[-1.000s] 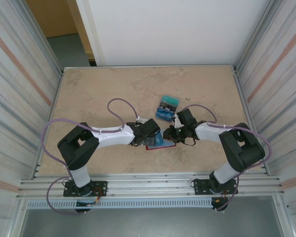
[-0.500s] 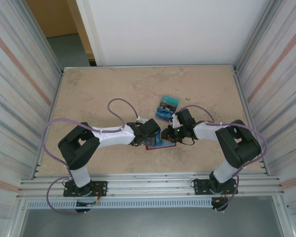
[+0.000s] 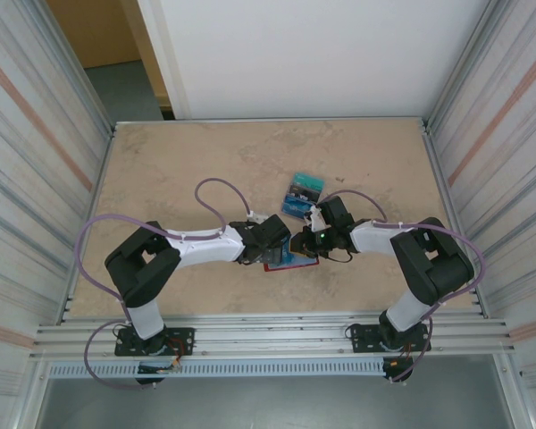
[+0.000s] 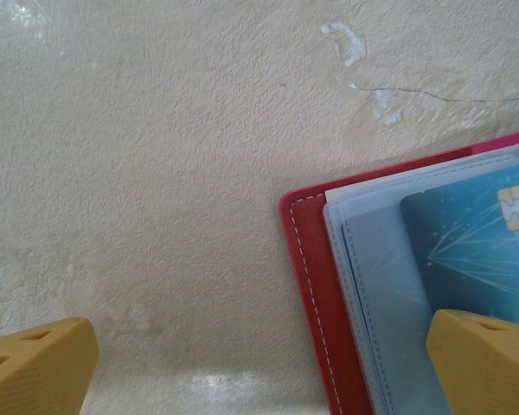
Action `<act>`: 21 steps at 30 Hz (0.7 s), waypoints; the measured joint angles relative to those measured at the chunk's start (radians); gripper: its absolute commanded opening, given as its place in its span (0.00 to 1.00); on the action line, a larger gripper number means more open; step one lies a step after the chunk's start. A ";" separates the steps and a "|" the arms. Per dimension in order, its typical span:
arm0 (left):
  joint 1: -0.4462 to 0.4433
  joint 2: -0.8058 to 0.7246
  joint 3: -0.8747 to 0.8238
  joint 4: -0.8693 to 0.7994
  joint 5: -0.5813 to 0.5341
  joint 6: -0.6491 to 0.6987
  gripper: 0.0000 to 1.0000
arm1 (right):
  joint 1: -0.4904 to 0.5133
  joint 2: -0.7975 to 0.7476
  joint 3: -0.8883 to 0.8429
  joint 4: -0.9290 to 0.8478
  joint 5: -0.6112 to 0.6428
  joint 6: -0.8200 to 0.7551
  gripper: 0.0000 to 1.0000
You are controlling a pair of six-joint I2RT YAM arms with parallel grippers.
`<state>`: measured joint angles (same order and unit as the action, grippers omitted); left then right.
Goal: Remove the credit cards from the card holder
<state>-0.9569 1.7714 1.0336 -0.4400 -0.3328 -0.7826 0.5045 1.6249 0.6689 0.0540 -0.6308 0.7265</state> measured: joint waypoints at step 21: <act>0.008 0.000 -0.006 0.011 -0.004 -0.003 0.99 | -0.019 -0.018 -0.005 0.018 0.003 -0.003 0.00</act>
<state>-0.9489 1.7714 1.0279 -0.4290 -0.3367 -0.7860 0.4854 1.6070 0.6636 0.0715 -0.6277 0.7235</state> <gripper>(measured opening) 0.987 0.058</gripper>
